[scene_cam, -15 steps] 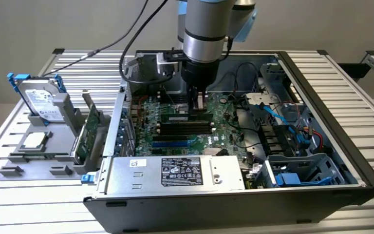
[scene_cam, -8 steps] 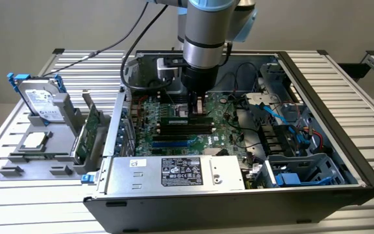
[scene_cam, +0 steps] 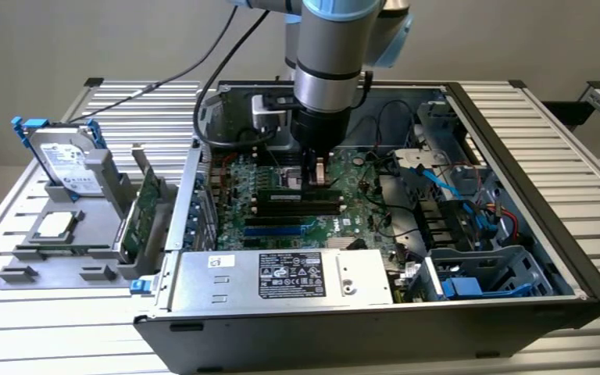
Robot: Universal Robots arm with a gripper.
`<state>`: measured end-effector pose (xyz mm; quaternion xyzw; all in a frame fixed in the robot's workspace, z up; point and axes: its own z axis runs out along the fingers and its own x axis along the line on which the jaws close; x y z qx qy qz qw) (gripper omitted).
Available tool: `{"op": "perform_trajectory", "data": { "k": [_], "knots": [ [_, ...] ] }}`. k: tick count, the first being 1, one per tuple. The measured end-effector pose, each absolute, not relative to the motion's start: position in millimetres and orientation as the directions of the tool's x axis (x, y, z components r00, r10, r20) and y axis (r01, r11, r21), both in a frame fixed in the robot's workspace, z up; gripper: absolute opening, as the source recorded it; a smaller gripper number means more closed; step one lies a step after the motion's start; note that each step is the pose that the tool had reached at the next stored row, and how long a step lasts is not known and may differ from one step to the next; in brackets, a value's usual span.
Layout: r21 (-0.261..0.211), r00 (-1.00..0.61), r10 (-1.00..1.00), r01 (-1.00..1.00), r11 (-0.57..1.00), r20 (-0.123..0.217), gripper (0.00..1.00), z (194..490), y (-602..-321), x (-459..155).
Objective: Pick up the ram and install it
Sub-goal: 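Insert the ram into the slot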
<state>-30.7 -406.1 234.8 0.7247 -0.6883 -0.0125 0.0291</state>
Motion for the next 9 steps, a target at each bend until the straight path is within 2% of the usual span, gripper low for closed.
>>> {"op": "perform_trajectory", "data": {
  "k": [9],
  "knots": [
    [0.060, 0.052, -0.998, -0.997, -0.051, 0.022, 0.14, 233.6, -409.1, -30.3]
  ]
}}
